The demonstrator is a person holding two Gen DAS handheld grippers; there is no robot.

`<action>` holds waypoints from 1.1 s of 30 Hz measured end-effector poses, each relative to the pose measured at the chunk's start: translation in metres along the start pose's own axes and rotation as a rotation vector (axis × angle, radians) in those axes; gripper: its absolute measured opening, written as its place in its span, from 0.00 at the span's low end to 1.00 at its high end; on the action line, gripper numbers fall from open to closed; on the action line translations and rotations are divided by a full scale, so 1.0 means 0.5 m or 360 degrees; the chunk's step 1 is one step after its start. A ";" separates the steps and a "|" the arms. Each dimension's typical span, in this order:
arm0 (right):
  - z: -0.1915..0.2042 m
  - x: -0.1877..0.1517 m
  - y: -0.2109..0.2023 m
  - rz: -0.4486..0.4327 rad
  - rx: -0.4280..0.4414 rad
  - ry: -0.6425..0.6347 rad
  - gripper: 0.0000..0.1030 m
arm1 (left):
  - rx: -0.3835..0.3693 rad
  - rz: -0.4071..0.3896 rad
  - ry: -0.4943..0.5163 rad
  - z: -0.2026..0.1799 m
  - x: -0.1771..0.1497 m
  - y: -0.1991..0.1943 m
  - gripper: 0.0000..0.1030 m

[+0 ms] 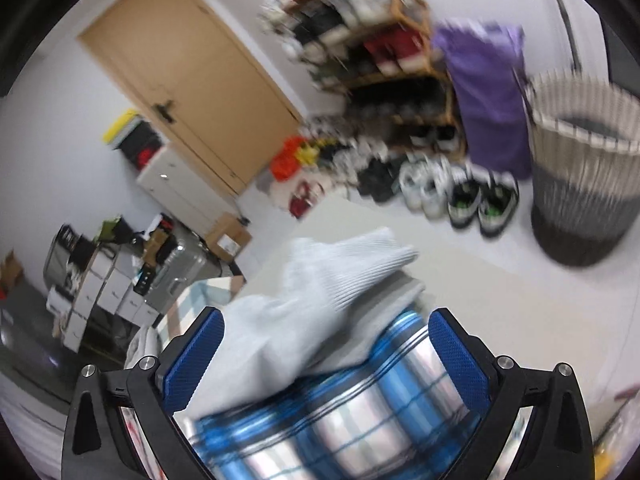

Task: Fold large clothes
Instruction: 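Grasp the grey hoodie sleeve cuff with the right tool, then lift the held sleeve cuff up off the bed with the right tool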

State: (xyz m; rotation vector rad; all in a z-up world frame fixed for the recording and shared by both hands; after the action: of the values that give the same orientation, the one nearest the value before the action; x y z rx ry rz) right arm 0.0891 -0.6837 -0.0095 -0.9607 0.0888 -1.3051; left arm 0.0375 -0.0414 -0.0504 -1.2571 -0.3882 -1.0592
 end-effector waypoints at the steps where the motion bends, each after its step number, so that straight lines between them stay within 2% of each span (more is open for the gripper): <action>1: -0.014 0.007 0.016 0.0032 0.0000 0.0056 0.90 | 0.0001 0.0011 0.0010 -0.002 0.000 0.004 0.99; 5: -0.046 0.022 0.078 0.0169 0.0021 0.0179 0.78 | 0.0009 0.0040 0.0044 -0.007 -0.001 0.014 0.99; 7: -0.043 0.030 0.097 0.0163 0.0027 0.0172 0.72 | 0.0022 0.0051 0.0071 -0.015 -0.004 0.018 0.99; 9: -0.032 0.042 0.100 0.0108 0.0019 0.0122 0.60 | 0.0033 0.0068 0.0091 -0.019 -0.008 0.023 0.99; 11: -0.016 0.047 0.092 0.0056 0.0002 0.0066 0.20 | 0.0039 0.0080 0.0103 -0.020 -0.009 0.025 0.99; 13: 0.021 0.041 0.083 0.0018 0.0016 -0.0029 0.09 | 0.0041 0.0085 0.0106 -0.022 -0.008 0.026 0.99; 17: 0.081 0.037 0.055 -0.0061 0.0019 -0.0194 0.08 | 0.0030 0.0080 0.0104 -0.029 -0.002 0.023 0.99; 22: 0.147 0.066 -0.035 -0.0253 0.0119 -0.0289 0.08 | 0.0035 0.0058 0.0138 -0.038 0.001 0.015 0.99; 25: 0.215 0.065 -0.104 -0.0380 0.0214 -0.0423 0.08 | 0.0046 0.0043 0.0136 -0.034 0.004 0.012 0.99; 28: 0.274 0.037 -0.146 -0.0404 0.0311 -0.0544 0.08 | 0.0038 0.0040 0.0109 -0.031 0.006 0.010 0.99; 30: 0.292 0.005 -0.146 -0.0367 0.0272 -0.0610 0.08 | 0.0035 0.0036 0.0100 -0.029 0.007 0.008 0.99; 33: 0.267 -0.042 -0.122 -0.0247 0.0174 -0.0627 0.08 | 0.0031 0.0024 0.0097 -0.025 0.008 0.004 0.99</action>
State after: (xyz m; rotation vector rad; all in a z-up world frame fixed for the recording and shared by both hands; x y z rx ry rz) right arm 0.1098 -0.5906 0.1038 -1.1297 -0.3636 -1.2241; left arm 0.0372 -0.0546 -0.0527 -1.2056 -0.3413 -1.0757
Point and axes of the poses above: each gripper's, at about its wrist camera, not at the fingertips, and y roughly the way its jaws point, z to its left, x to its top, the point moved 4 cm from there along y, roughly the way its jaws point, and after that the axes turned 11 degrees about y, right-handed, at the moved point
